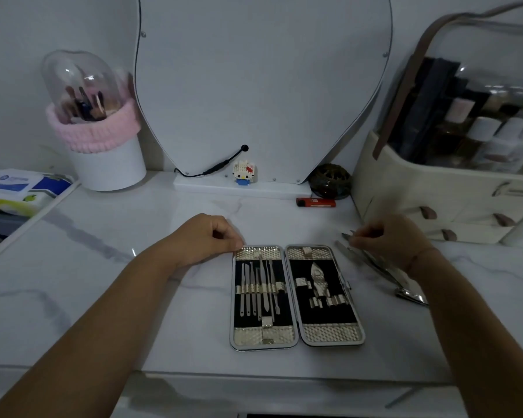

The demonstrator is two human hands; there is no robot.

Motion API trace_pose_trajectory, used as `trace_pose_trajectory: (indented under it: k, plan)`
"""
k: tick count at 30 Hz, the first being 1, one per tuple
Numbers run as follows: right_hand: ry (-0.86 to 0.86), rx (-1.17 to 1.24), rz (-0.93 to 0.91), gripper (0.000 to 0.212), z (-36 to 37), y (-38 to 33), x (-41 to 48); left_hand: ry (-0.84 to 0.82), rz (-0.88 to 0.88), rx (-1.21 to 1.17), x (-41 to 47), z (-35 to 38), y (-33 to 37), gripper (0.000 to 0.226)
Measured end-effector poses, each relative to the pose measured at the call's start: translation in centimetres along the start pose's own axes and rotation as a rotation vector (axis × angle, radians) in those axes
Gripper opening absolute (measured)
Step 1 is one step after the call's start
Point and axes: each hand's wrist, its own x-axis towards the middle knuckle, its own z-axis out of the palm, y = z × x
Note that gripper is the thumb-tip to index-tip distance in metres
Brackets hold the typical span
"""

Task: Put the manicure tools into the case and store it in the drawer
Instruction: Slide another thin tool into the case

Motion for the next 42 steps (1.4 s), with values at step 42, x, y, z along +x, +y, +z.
trace_pose_trajectory:
  k: [42]
  plan:
    - [-0.275, 0.716, 0.002, 0.016, 7.5, -9.9, 0.6, 0.031, 0.002, 0.004, 0.0, 0.0, -0.6, 0.005]
